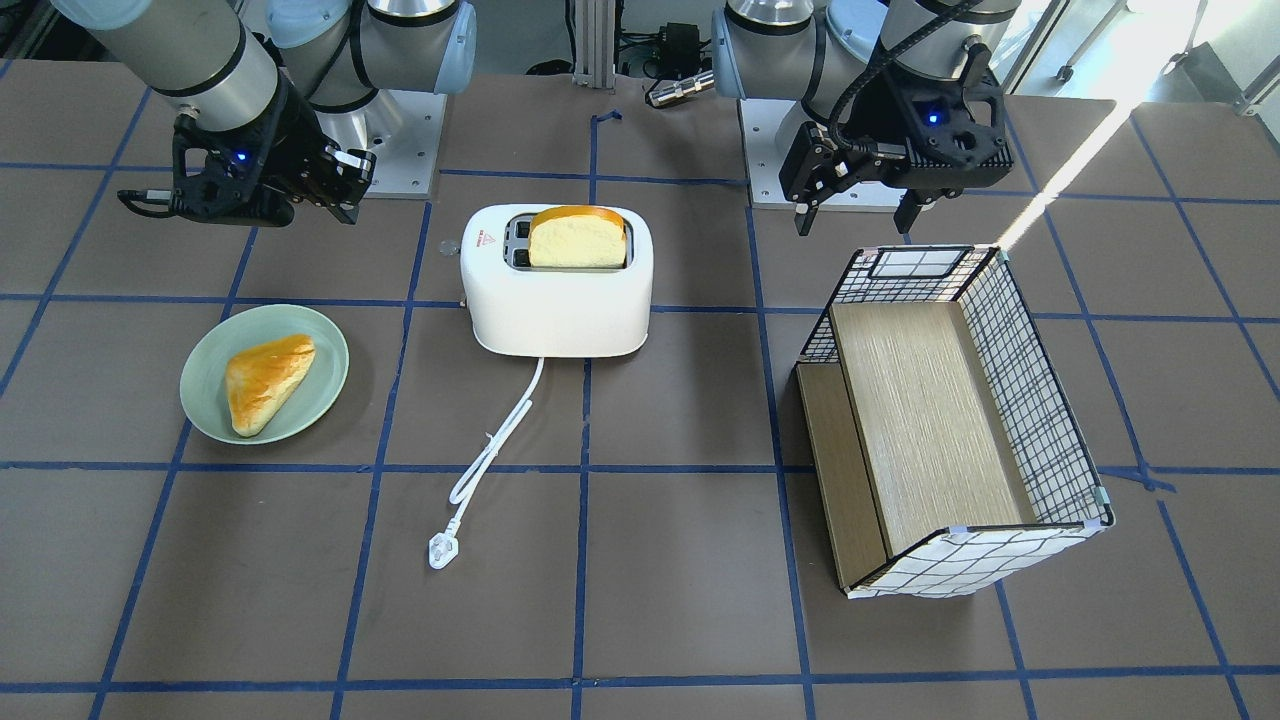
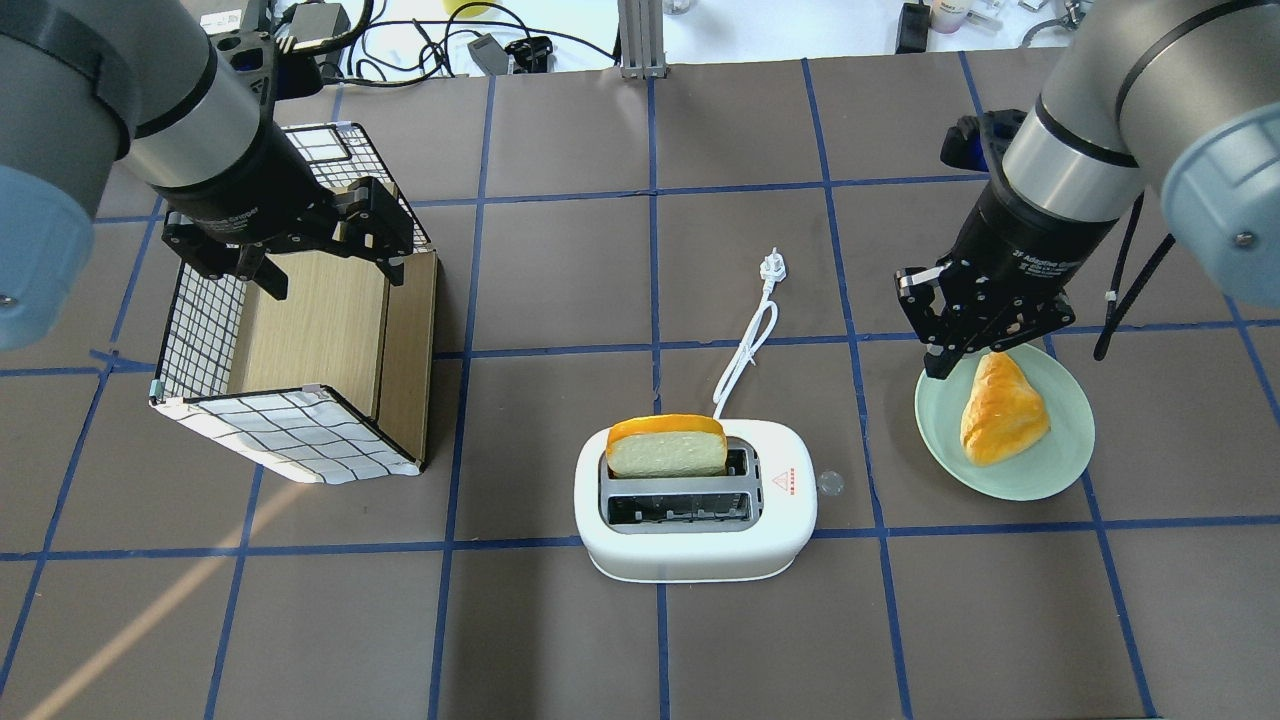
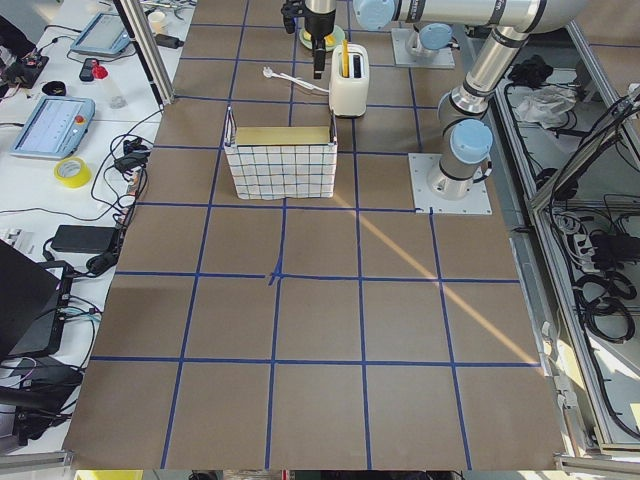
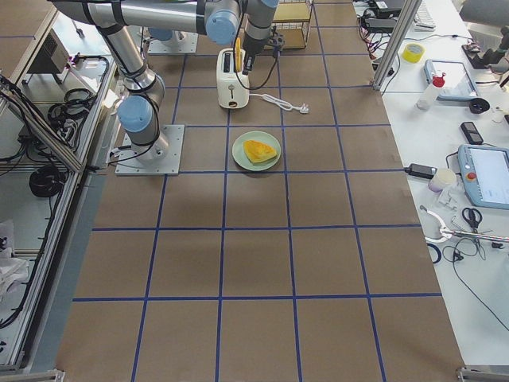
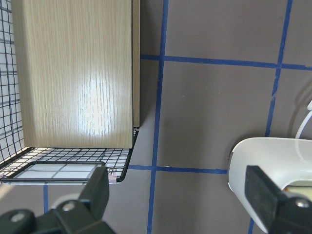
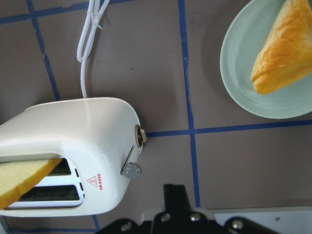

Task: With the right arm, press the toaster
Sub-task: 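Move the right gripper down beside the toaster toward its lever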

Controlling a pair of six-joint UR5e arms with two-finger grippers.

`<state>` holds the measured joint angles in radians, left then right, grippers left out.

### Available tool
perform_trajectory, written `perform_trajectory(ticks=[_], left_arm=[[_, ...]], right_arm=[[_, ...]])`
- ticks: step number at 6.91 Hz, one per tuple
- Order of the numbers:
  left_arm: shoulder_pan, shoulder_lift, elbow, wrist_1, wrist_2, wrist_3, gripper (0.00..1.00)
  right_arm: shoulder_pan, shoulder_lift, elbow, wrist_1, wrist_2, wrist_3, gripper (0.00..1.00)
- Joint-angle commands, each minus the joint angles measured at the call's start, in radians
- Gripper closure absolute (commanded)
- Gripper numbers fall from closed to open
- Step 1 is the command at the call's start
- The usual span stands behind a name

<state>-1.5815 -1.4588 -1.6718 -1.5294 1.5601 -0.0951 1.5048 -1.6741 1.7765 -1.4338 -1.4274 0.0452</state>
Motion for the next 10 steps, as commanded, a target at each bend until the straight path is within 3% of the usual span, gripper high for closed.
perform_trajectory(ticks=[1, 6, 10], left_arm=[[0.0, 0.0, 0.001, 0.0, 0.0, 0.0, 0.0], [0.0, 0.0, 0.001, 0.0, 0.0, 0.0, 0.0], [0.0, 0.0, 0.001, 0.0, 0.0, 0.0, 0.0]], right_arm=[[0.0, -0.006, 0.069, -0.007, 0.057, 0.016, 1.0], [0.006, 0.002, 0.225, -0.088, 0.145, 0.015, 1.0], [0.008, 0.004, 0.284, -0.109, 0.163, 0.016, 1.0]])
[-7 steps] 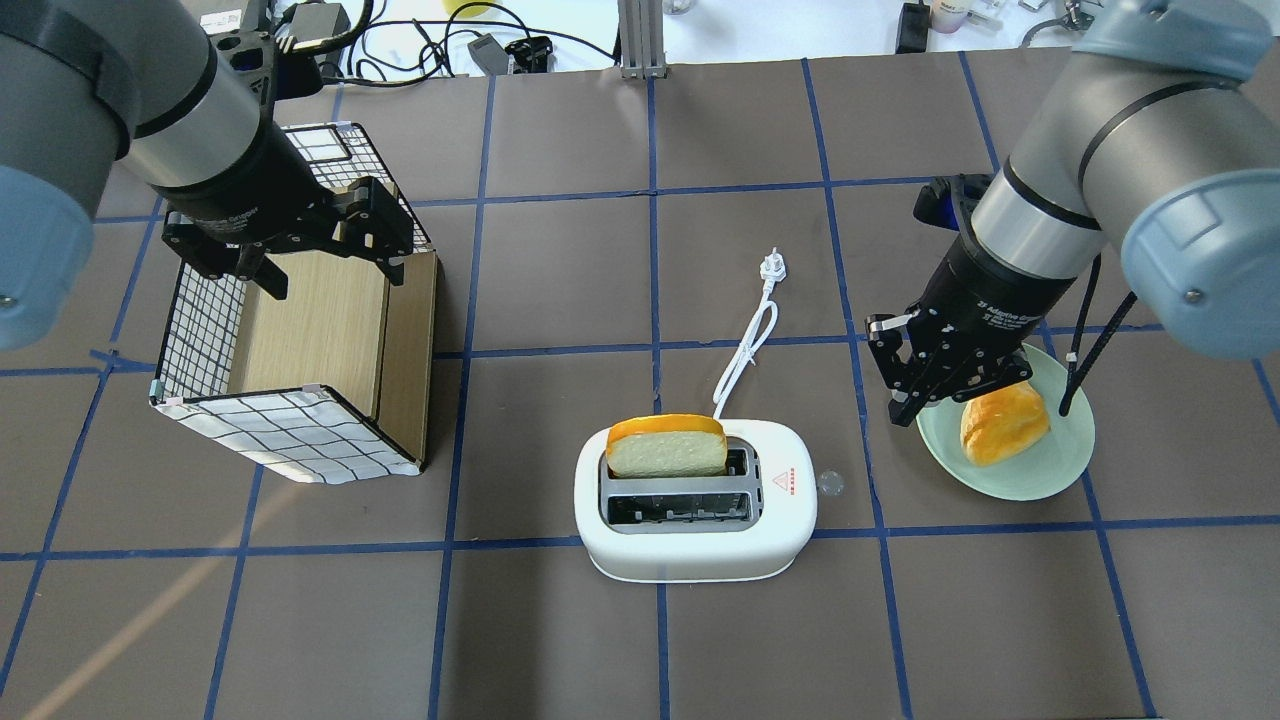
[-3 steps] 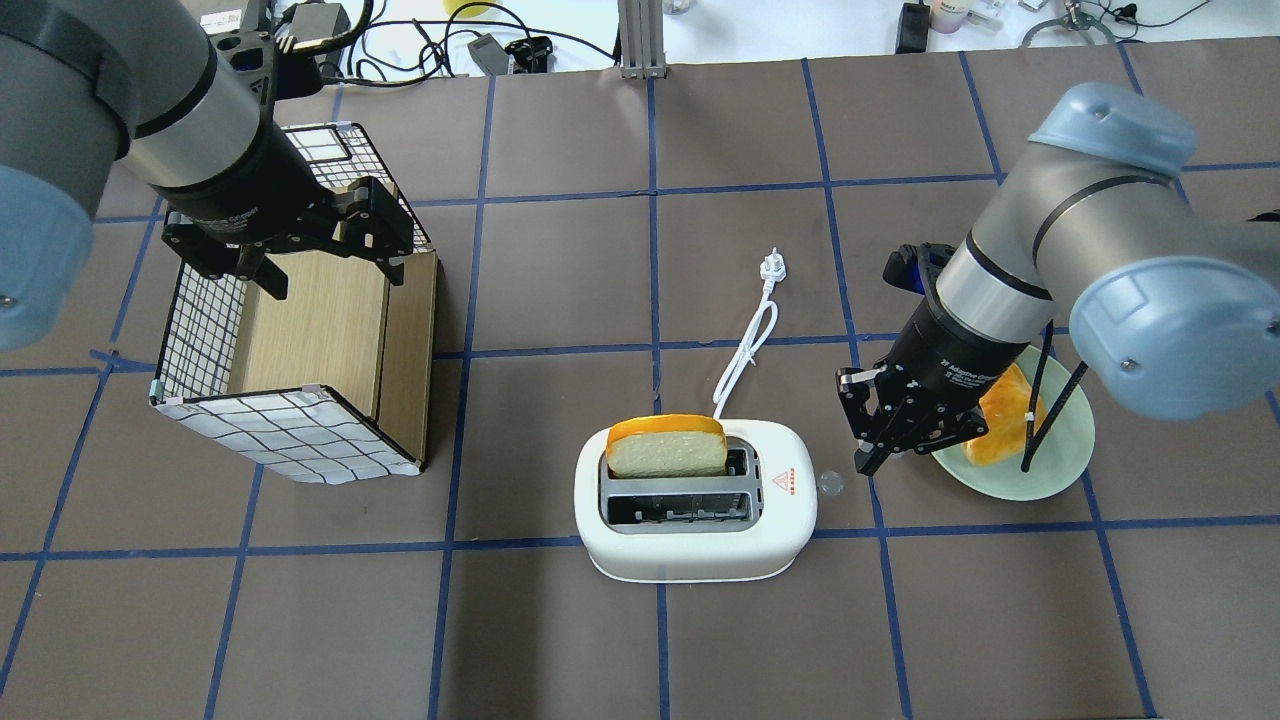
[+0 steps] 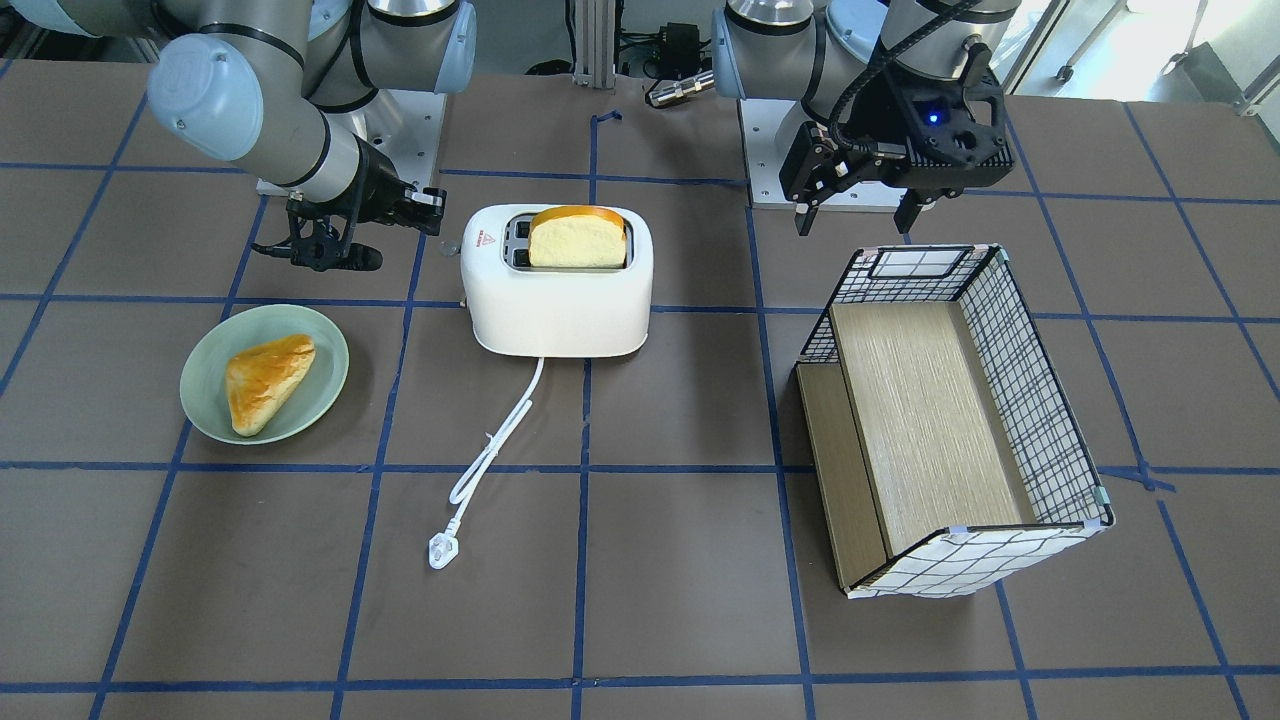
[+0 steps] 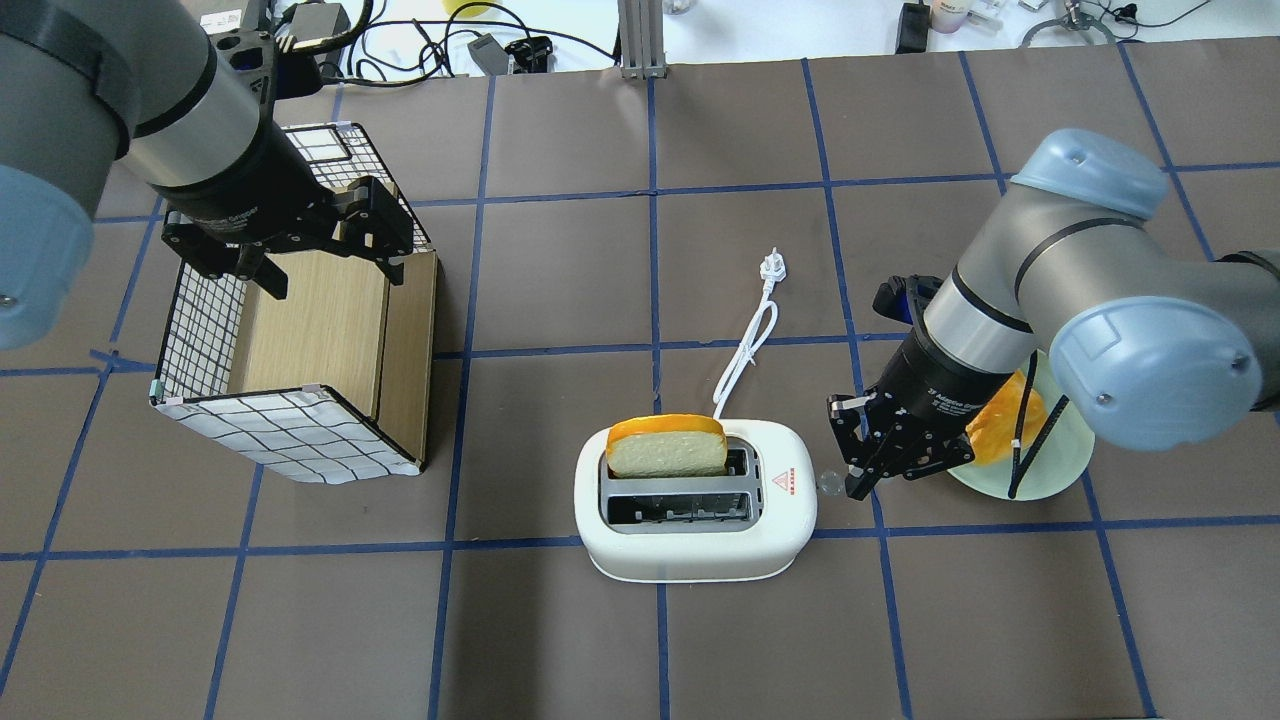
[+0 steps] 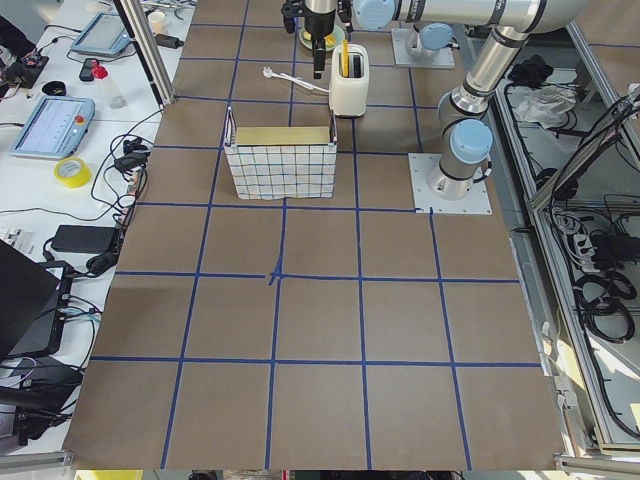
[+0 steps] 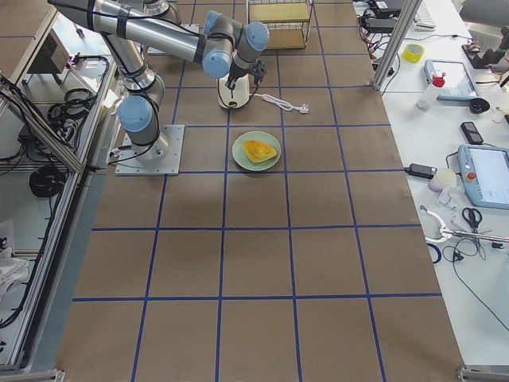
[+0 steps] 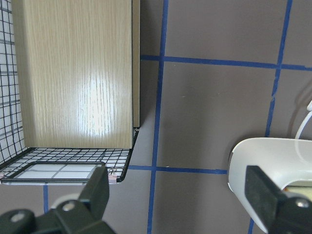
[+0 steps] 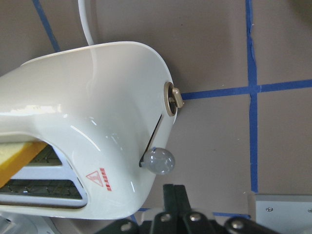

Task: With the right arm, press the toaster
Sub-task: 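Move the right gripper down beside the toaster toward its lever, then push the toaster lever down with the right gripper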

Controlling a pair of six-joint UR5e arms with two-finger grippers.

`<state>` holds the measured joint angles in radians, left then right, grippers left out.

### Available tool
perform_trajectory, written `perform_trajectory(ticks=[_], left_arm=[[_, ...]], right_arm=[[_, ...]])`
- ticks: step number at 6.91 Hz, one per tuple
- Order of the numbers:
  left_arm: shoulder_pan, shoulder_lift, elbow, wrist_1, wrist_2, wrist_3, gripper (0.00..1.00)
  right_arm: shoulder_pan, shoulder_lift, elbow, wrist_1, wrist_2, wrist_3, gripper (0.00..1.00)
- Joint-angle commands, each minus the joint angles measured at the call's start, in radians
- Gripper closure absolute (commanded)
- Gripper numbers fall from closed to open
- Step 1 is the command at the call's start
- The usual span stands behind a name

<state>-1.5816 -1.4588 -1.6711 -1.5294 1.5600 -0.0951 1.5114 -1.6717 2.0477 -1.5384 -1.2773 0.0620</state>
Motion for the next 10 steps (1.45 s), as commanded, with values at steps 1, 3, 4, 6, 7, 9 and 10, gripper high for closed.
perform_trajectory(ticks=[1, 3, 4, 6, 7, 9, 10], left_arm=[[0.0, 0.0, 0.001, 0.0, 0.0, 0.0, 0.0], [0.0, 0.0, -0.001, 0.0, 0.0, 0.0, 0.0], [0.0, 0.0, -0.001, 0.0, 0.0, 0.0, 0.0], [0.0, 0.0, 0.001, 0.0, 0.0, 0.0, 0.0], [0.0, 0.0, 0.001, 0.0, 0.0, 0.0, 0.0], [0.0, 0.0, -0.001, 0.0, -0.002, 0.0, 0.0], [0.0, 0.0, -0.001, 0.0, 0.0, 0.0, 0.0]], right_arm=[[0.001, 0.001, 0.012, -0.005, 0.038, 0.001, 1.0], [0.001, 0.009, 0.029, -0.011, 0.039, -0.001, 1.0], [0.001, 0.013, 0.046, -0.032, 0.039, -0.001, 1.0], [0.001, 0.015, 0.068, -0.066, 0.039, 0.001, 1.0], [0.001, 0.016, 0.074, -0.081, 0.039, -0.001, 1.0], [0.001, 0.033, 0.089, -0.123, 0.038, 0.001, 1.0], [0.001, 0.036, 0.097, -0.135, 0.039, 0.001, 1.0]])
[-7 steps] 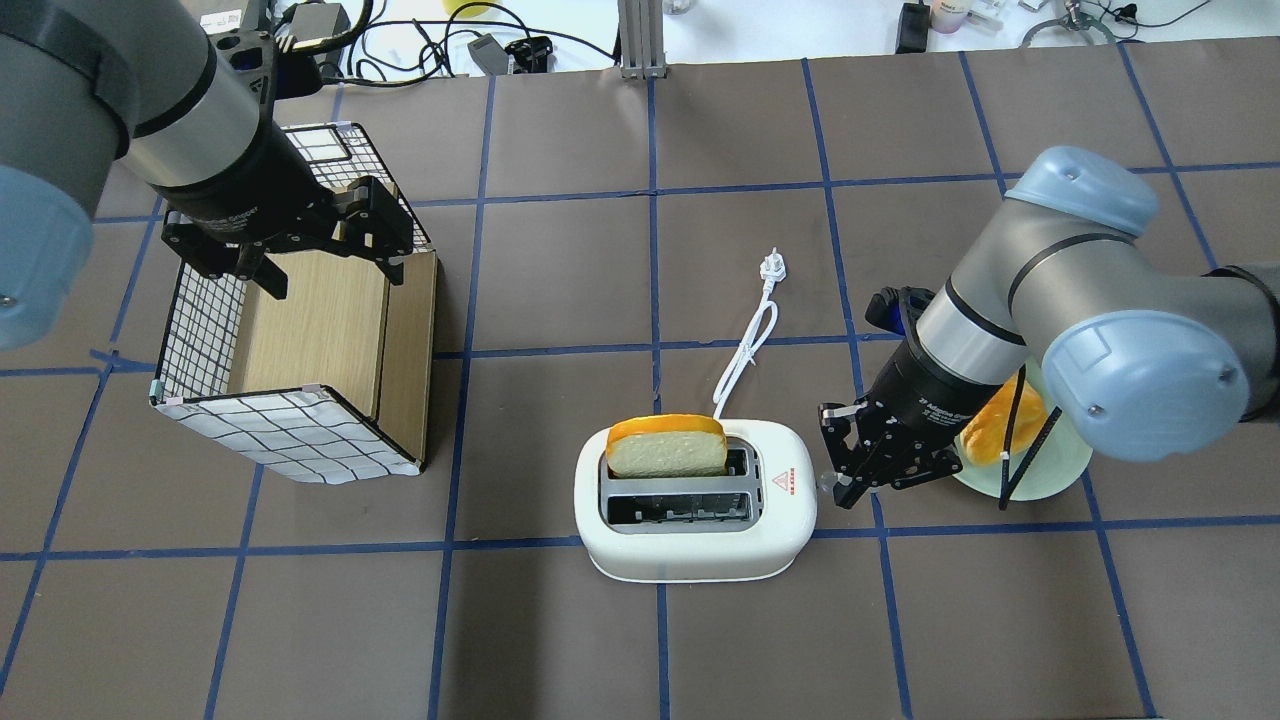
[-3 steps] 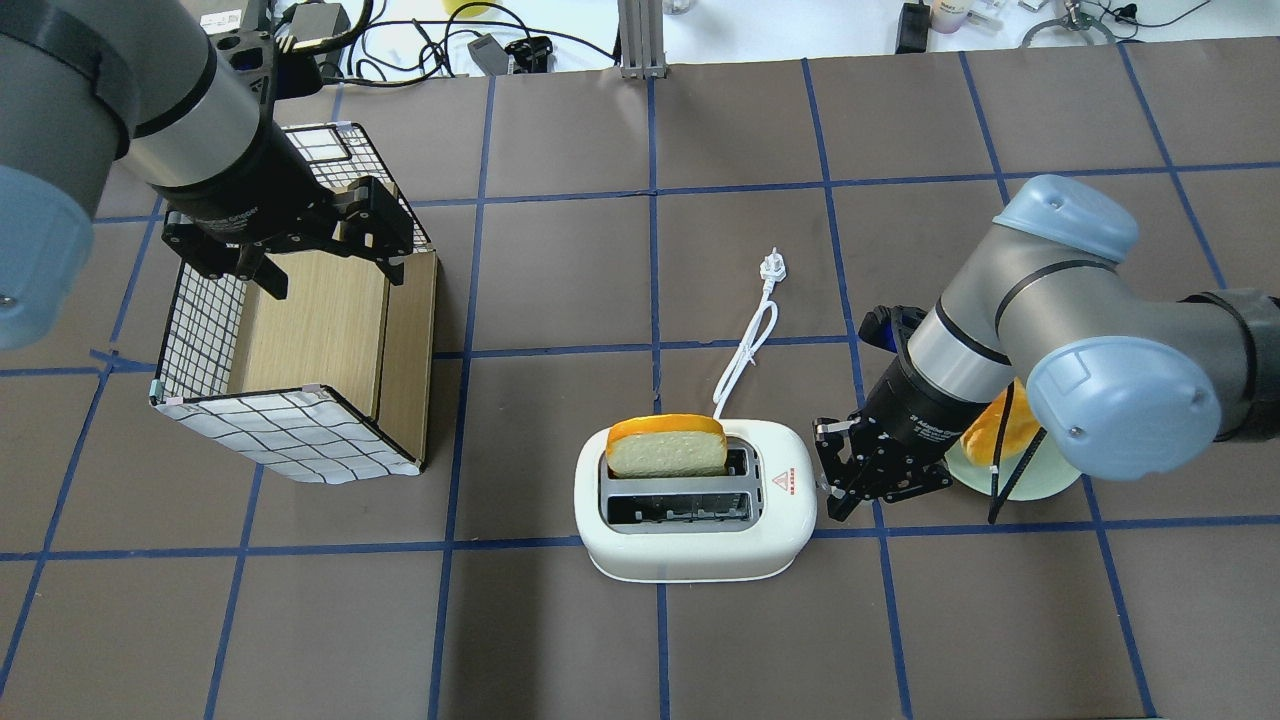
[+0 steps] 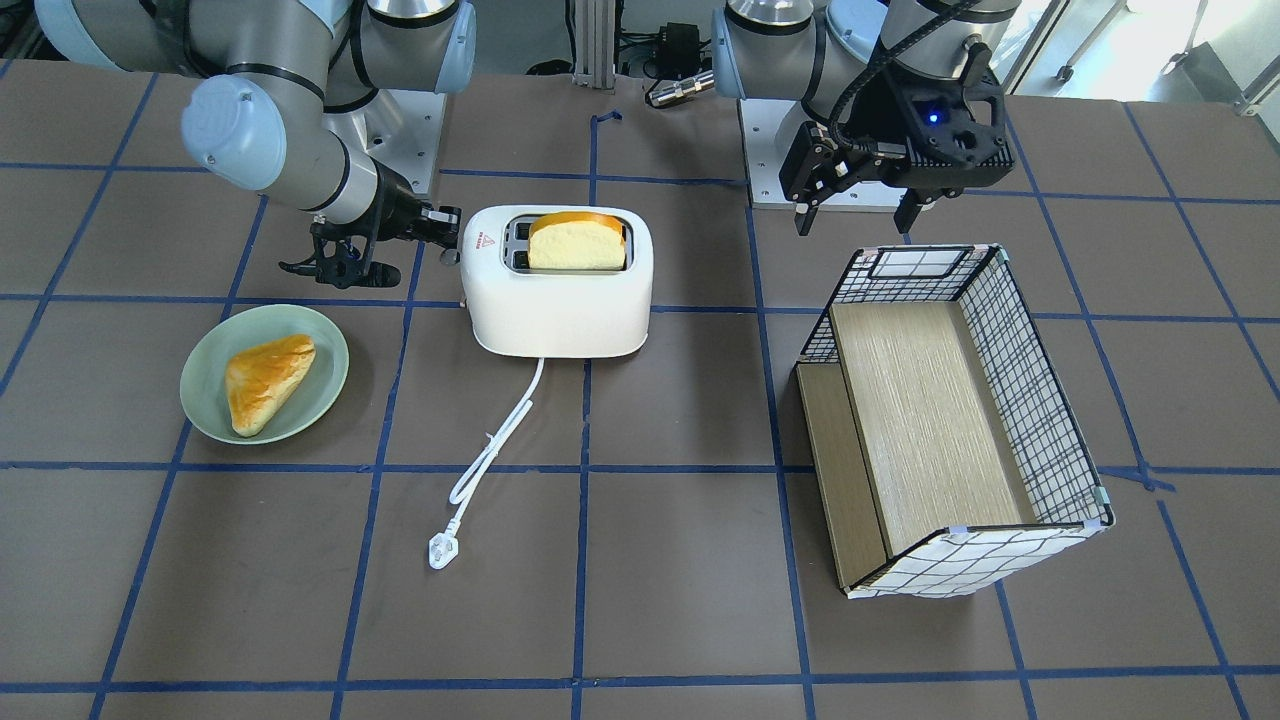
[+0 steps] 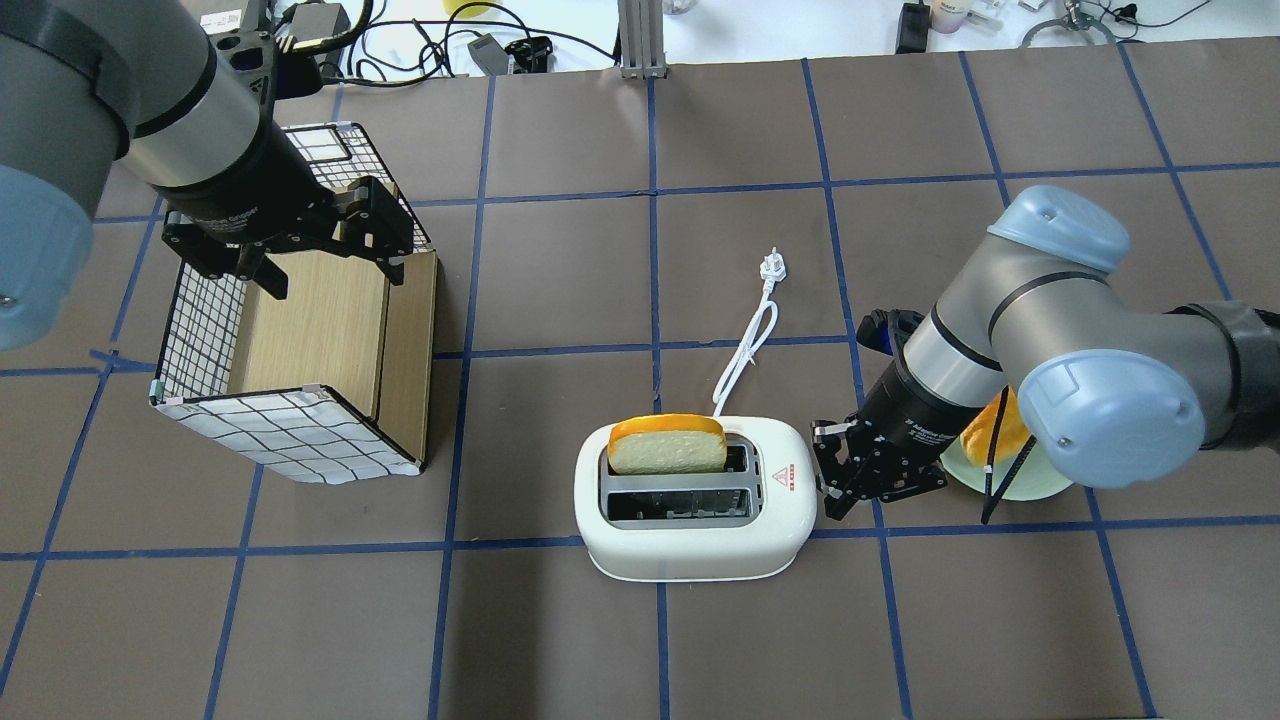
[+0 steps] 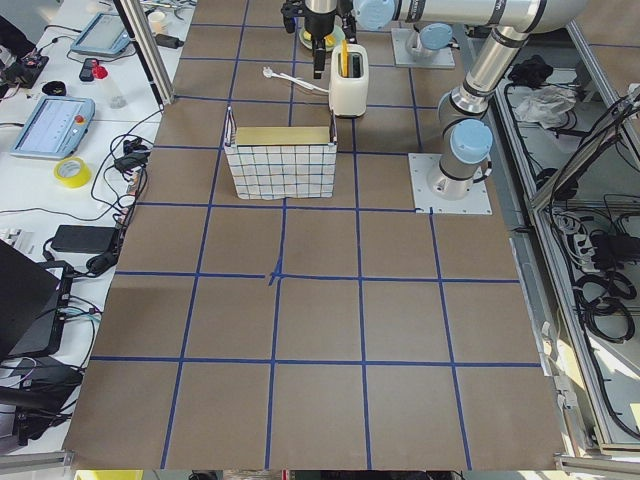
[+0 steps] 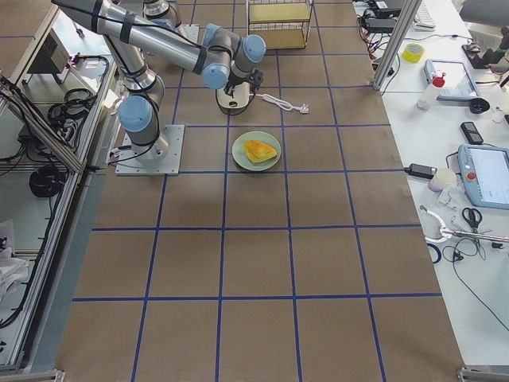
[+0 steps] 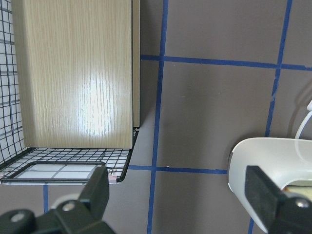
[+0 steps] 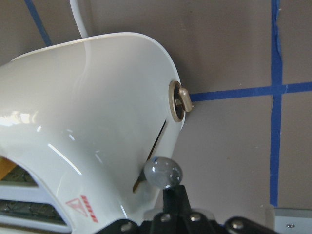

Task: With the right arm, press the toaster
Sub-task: 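Push the toaster lever down with the right gripper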

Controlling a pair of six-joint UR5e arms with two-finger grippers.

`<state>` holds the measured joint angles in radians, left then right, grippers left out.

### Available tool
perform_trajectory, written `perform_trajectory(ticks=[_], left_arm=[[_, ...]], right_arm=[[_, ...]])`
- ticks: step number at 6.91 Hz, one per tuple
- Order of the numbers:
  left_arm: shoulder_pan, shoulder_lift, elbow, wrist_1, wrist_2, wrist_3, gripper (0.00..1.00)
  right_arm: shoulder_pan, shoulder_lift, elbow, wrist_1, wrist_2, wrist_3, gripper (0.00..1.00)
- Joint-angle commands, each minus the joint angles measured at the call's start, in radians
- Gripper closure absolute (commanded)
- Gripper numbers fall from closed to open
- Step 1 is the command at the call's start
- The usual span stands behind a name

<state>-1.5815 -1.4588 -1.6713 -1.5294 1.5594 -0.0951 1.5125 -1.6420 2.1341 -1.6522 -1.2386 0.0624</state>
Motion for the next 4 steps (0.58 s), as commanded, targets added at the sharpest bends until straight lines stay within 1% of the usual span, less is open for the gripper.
perform_trajectory(ticks=[1, 4], left_arm=[[0.0, 0.0, -0.001, 0.0, -0.001, 0.0, 0.0], [0.0, 0.0, 0.001, 0.0, 0.001, 0.0, 0.0]], right_arm=[[0.0, 0.02, 0.009, -0.03, 0.001, -0.001, 1.0], [0.0, 0.033, 0.01, -0.038, 0.001, -0.001, 1.0]])
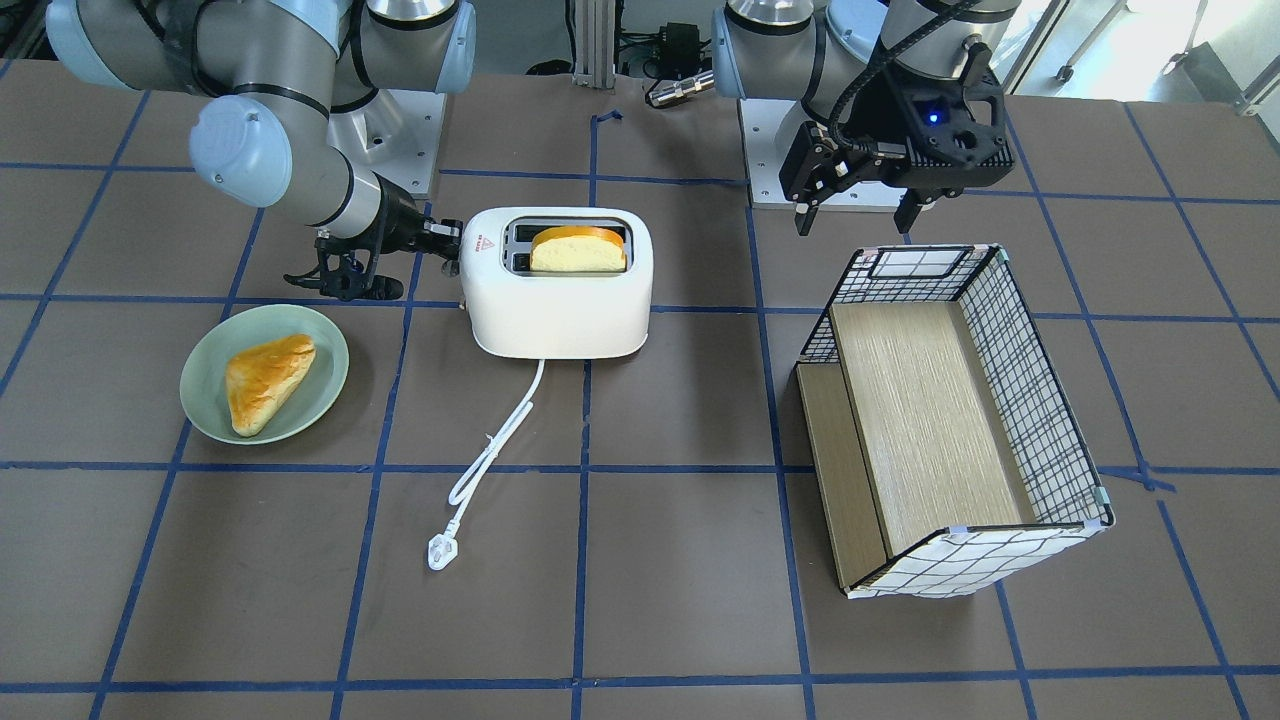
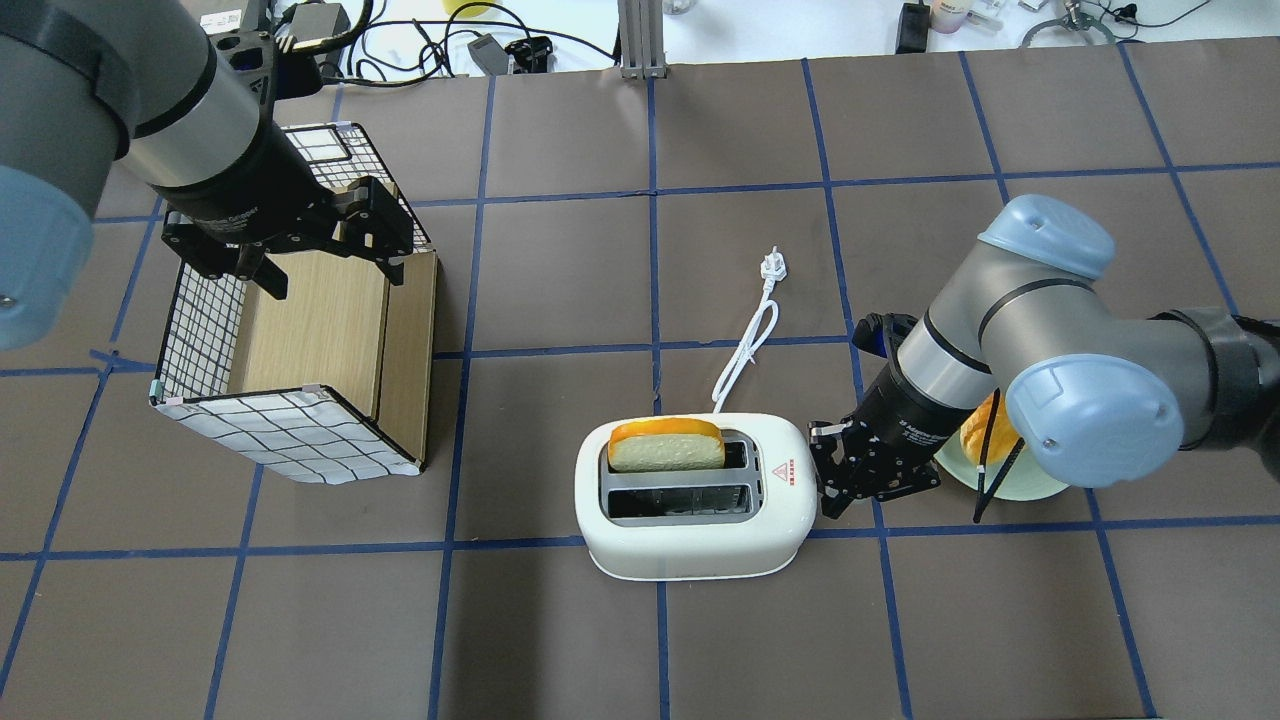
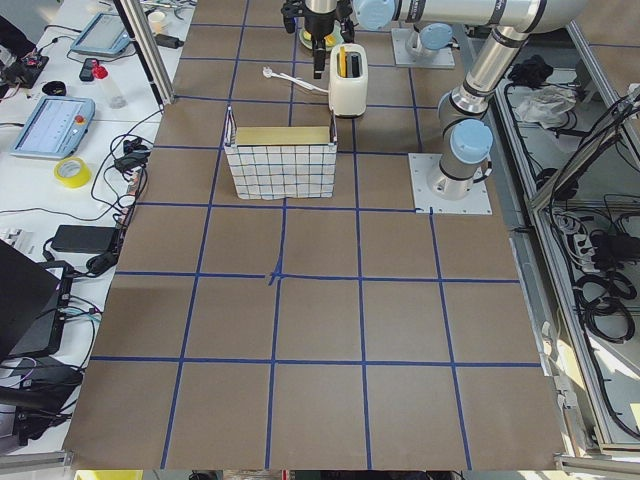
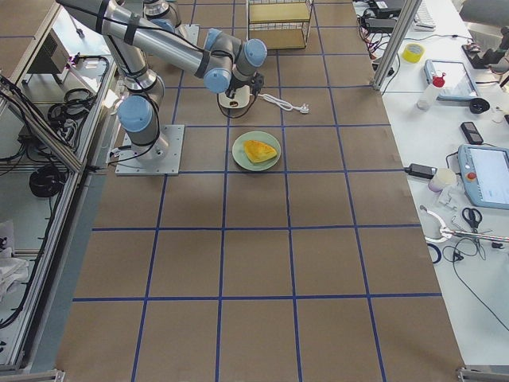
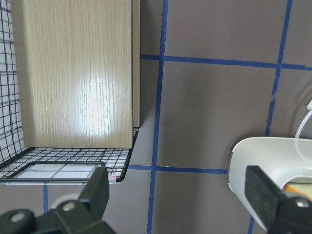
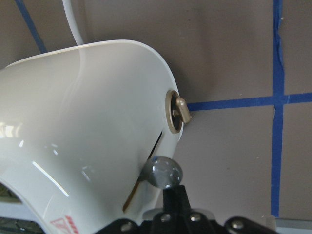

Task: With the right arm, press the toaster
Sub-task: 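Push the toaster lever down with the right gripper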

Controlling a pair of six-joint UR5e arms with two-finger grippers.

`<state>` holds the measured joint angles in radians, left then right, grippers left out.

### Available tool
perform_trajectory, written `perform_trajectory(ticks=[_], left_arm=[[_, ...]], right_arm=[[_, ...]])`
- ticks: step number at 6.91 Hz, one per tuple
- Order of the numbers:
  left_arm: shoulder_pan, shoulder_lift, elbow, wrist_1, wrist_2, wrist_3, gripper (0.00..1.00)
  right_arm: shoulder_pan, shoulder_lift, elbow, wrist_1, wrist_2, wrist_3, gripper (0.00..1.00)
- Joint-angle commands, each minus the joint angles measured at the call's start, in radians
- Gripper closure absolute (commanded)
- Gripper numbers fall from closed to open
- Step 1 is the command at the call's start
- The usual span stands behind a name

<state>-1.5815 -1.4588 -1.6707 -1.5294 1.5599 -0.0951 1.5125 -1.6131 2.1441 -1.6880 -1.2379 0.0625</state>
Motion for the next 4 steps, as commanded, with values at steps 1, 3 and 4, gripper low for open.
perform_trajectory(ticks=[1, 3, 4], left_arm=[[0.0, 0.0, -0.001, 0.0, -0.001, 0.0, 0.0], [0.0, 0.0, -0.001, 0.0, 0.0, 0.0, 0.0], [0.0, 0.0, -0.001, 0.0, 0.0, 0.0, 0.0]], right_arm=[[0.0, 0.01, 0.0, -0.007, 0.0, -0.001, 1.0], [0.0, 0.01, 0.0, -0.009, 0.0, -0.001, 1.0], [0.0, 0.021, 0.0, -0.01, 0.002, -0.001, 1.0]])
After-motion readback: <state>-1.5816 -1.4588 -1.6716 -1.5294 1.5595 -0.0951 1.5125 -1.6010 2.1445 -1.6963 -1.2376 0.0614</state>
